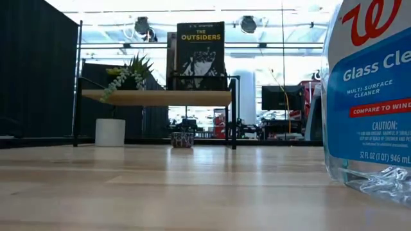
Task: Apply microfiber cloth
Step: Spray the front of the black cellphone using the transparent spray bottle
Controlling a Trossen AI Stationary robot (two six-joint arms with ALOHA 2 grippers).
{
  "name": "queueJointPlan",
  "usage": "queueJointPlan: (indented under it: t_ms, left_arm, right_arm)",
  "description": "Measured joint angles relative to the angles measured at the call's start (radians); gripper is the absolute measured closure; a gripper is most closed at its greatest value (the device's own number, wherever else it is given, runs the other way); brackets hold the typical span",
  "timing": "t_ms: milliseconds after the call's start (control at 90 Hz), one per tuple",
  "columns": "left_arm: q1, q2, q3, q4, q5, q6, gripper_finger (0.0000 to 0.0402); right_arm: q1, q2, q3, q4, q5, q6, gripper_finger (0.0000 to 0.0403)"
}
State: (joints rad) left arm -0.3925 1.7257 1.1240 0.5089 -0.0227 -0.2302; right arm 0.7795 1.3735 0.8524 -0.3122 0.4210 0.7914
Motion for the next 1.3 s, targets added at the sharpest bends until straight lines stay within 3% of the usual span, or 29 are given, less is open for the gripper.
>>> queueJointPlan:
  t_ms: [656,867,1056,1300]
  left_arm:
    - [0.052,0.042,0.0,0.043,0.04,-0.024,0.0388]
    - [0.05,0.006,0.0,-0.021,0.044,-0.024,0.0388]
    - [0.05,-0.035,0.0,-0.113,0.03,-0.021,0.0388]
    - [0.05,-0.072,0.001,-0.164,0.006,-0.023,0.0388]
  right_arm:
    - [-0.008,0.0,0.0,0.0,-0.001,0.004,0.036]
    - [-0.004,-0.062,0.0,-0.143,-0.061,0.101,0.0351]
    - [0.045,-0.145,0.0,-0.276,0.019,0.178,0.0306]
    - [0.138,-0.129,-0.001,-0.275,0.207,0.144,0.0191]
